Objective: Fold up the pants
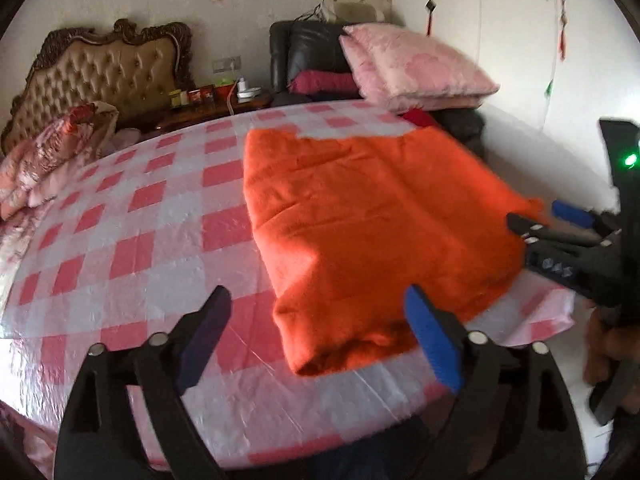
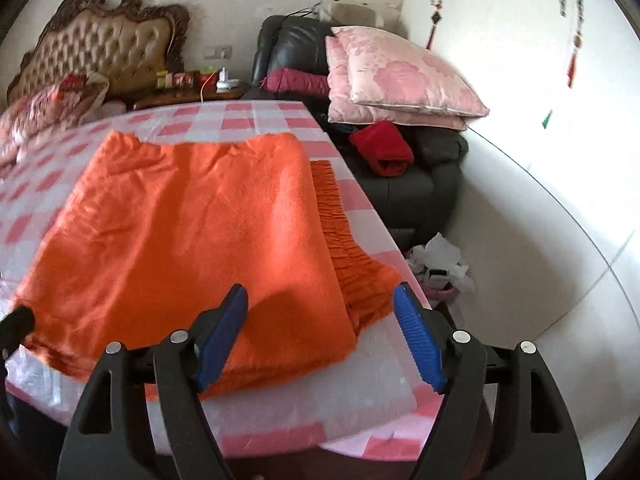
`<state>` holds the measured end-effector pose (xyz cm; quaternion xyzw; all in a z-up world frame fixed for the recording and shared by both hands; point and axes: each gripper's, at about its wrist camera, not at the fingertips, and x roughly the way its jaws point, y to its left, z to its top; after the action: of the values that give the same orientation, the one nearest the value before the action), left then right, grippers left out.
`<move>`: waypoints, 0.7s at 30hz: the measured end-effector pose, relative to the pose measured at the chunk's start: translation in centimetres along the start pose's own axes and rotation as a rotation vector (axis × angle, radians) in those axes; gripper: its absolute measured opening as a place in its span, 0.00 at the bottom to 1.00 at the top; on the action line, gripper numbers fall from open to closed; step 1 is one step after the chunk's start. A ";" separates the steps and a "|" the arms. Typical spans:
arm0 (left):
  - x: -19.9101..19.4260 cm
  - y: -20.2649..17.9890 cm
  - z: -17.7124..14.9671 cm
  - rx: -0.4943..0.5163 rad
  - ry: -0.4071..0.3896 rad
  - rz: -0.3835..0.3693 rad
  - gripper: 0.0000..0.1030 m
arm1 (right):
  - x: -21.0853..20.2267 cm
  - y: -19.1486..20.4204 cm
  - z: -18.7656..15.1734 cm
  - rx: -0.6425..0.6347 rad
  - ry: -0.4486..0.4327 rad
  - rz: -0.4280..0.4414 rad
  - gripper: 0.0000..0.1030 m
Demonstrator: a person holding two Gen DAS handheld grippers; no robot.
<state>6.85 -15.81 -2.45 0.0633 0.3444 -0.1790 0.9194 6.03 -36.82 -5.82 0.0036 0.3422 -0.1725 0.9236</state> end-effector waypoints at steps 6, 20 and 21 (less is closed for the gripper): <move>-4.2 -0.8 -0.1 0.029 -0.051 -0.021 0.93 | -3.9 0.0 -0.7 0.008 -0.018 -0.006 0.71; -6.5 -1.9 0.1 -0.020 -0.029 -0.093 0.98 | -8.2 -0.8 -1.9 0.028 -0.031 -0.015 0.71; -6.5 -1.9 0.1 -0.021 -0.028 -0.096 0.98 | -8.2 -0.9 -1.9 0.029 -0.029 -0.015 0.71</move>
<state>1.66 -15.75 1.92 0.0345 0.3361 -0.2200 0.9151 -1.20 -34.87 -1.97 0.0122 0.3263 -0.1844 0.9270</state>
